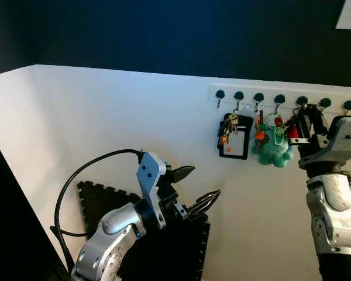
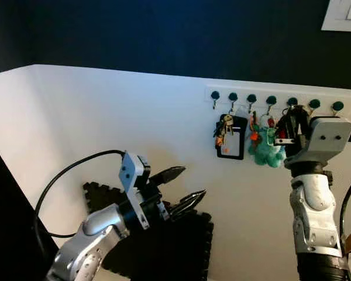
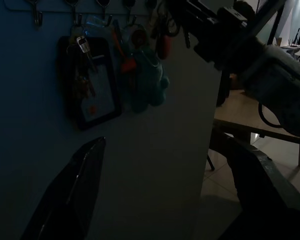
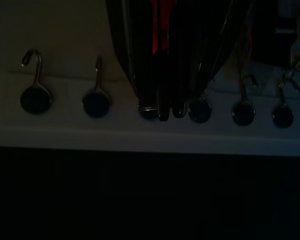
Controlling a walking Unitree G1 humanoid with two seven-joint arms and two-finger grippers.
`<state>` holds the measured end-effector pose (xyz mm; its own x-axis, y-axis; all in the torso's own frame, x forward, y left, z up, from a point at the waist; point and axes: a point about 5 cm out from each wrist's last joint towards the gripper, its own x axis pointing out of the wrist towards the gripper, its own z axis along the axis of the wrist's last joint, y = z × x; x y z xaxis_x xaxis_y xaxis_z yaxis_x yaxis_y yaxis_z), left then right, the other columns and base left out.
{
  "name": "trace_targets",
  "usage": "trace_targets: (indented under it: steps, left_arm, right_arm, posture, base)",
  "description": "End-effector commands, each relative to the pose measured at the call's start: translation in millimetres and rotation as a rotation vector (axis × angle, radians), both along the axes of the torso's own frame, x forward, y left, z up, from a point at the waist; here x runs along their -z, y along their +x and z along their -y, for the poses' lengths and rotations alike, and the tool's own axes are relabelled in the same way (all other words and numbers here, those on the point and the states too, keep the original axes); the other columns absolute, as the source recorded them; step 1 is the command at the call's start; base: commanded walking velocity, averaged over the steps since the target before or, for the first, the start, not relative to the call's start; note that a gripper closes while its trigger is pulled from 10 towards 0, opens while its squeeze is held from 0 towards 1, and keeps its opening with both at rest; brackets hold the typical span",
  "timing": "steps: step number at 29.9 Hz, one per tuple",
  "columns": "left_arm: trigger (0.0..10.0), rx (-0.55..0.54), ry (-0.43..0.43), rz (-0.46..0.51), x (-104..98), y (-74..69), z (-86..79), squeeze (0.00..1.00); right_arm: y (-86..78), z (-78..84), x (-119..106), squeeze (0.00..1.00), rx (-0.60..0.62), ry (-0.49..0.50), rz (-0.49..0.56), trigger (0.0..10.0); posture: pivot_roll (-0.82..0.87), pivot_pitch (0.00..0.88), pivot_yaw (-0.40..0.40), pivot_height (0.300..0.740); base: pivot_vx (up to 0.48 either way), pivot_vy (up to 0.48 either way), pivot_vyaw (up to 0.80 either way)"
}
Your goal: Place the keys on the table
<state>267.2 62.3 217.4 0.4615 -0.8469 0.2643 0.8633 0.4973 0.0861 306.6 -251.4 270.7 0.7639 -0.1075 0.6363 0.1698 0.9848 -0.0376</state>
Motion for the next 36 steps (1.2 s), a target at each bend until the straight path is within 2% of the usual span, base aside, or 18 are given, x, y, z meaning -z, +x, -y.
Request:
trace_targets:
  steps: [1, 2, 7, 12, 15, 16, 19, 21, 22, 24, 25, 26, 27, 28, 29, 32, 33, 36]
  left_arm:
    - [10.0, -0.021, 0.043, -0.027, 9.7, 1.4, -6.0, 0.00]
    - [10.0, -0.041, 0.041, -0.040, 13.0, 2.8, -9.5, 0.00]
    - [10.0, -0.080, 0.043, -0.077, 22.0, 5.8, -20.8, 0.00]
    - [10.0, -0.098, 0.051, -0.089, 27.1, 7.0, -24.3, 0.00]
    - [10.0, -0.148, 0.056, -0.117, 38.0, 10.3, -28.2, 0.00]
    - [10.0, -0.148, 0.056, -0.117, 38.0, 10.3, -28.2, 0.00]
    - [10.0, -0.275, 0.139, -0.189, 65.3, 17.7, -37.0, 0.00]
    - [10.0, -0.382, 0.219, -0.252, 85.8, 21.8, -46.1, 0.00]
    - [10.0, -0.382, 0.219, -0.252, 85.8, 21.8, -46.1, 0.00]
    - [10.0, -0.460, 0.281, -0.301, 102.5, 23.2, -55.0, 0.00]
    - [10.0, -0.545, 0.350, -0.355, 121.2, 23.2, -66.1, 0.00]
    - [10.0, -0.576, 0.375, -0.376, 128.1, 22.8, -70.4, 0.00]
    - [10.0, -0.576, 0.375, -0.376, 128.1, 22.8, -70.4, 0.00]
    - [10.0, -0.653, 0.427, -0.440, 147.8, 20.4, -81.7, 0.00]
    - [10.0, -0.653, 0.427, -0.440, 147.8, 20.4, -81.7, 0.00]
    - [10.0, -0.772, 0.483, -0.548, 178.4, 12.4, -98.5, 0.00]
    - [10.0, -0.772, 0.483, -0.548, 178.4, 12.4, -98.5, 0.00]
    - [10.0, -0.839, 0.515, -0.636, 198.4, 3.4, -108.2, 0.00]
  right_arm:
    - [-6.1, -1.5, 6.6, 0.00, 0.020, -0.002, 0.015, 1.3]
    - [-10.0, -0.9, 12.0, 0.00, 0.042, -0.006, 0.016, 0.0]
    - [-24.3, 0.7, 36.3, 0.00, 0.108, -0.002, -0.013, 0.0]
    - [-29.6, -0.5, 49.8, 0.00, 0.123, -0.011, -0.045, 0.0]
    - [-35.4, -1.2, 78.0, 0.00, 0.145, -0.016, -0.125, 0.0]
    - [-35.4, -1.2, 78.0, 0.00, 0.145, -0.016, -0.125, 0.0]
    - [-40.8, -0.8, 115.2, 0.00, 0.171, -0.011, -0.251, 0.2]
    - [-45.5, 0.0, 139.0, 0.00, 0.186, 0.002, -0.338, 1.1]
    - [-45.5, 0.0, 139.0, 0.00, 0.186, 0.002, -0.338, 1.1]
    - [-50.0, 0.4, 158.8, 0.00, 0.188, 0.022, -0.415, 1.8]
    - [-53.7, 0.8, 184.1, 0.00, 0.179, 0.050, -0.533, 3.1]
    - [-54.9, 0.1, 194.6, 0.00, 0.164, 0.068, -0.586, 3.6]
    - [-54.9, 0.1, 194.6, 0.00, 0.164, 0.068, -0.586, 3.6]
    - [-57.6, -4.3, 225.2, 0.00, 0.104, 0.136, -0.758, 10.0]
    - [-57.6, -4.3, 225.2, 0.00, 0.104, 0.136, -0.758, 10.0]
    - [-66.6, -14.7, 263.7, 0.00, 0.020, 0.166, -0.977, 10.0]
    - [-66.6, -14.7, 263.7, 0.00, 0.020, 0.166, -0.977, 10.0]
    - [-74.4, -19.6, 281.7, 0.00, -0.004, 0.151, -1.083, 10.0]
  posture:
    - [0.03, 0.054, 0.014, 0.740]
    - [0.03, 0.057, 0.012, 0.740]
    - [0.03, 0.059, 0.012, 0.740]
    - [0.03, 0.062, 0.015, 0.740]
    - [0.02, 0.063, 0.017, 0.740]
    - [0.02, 0.063, 0.017, 0.740]
    - [0.03, 0.064, 0.015, 0.740]
    - [0.03, 0.064, 0.011, 0.740]
    - [0.03, 0.064, 0.011, 0.740]
    - [0.03, 0.064, 0.009, 0.740]
    - [0.03, 0.064, 0.008, 0.740]
    - [0.03, 0.064, 0.008, 0.740]
    - [0.03, 0.064, 0.008, 0.740]
    - [0.04, 0.063, 0.008, 0.740]
    - [0.04, 0.063, 0.008, 0.740]
    - [0.04, 0.061, 0.008, 0.740]
    - [0.04, 0.061, 0.008, 0.740]
    - [0.04, 0.058, 0.007, 0.740]
  base:
    - [0.000, 0.000, 0.00]
    - [0.000, 0.000, 0.00]
    - [0.000, 0.000, 0.00]
    - [0.000, 0.000, 0.00]
    - [0.000, 0.000, 0.00]
    - [0.000, 0.000, 0.00]
    - [0.000, 0.000, 0.00]
    - [0.000, 0.000, 0.00]
    - [0.000, 0.000, 0.00]
    - [0.000, 0.000, 0.00]
    - [0.000, 0.000, 0.00]
    - [0.000, 0.000, 0.00]
    - [0.000, 0.000, 0.00]
    - [0.000, 0.000, 0.00]
    - [0.000, 0.000, 0.00]
    - [0.000, 0.000, 0.00]
    - [0.000, 0.000, 0.00]
    - [0.000, 0.000, 0.00]
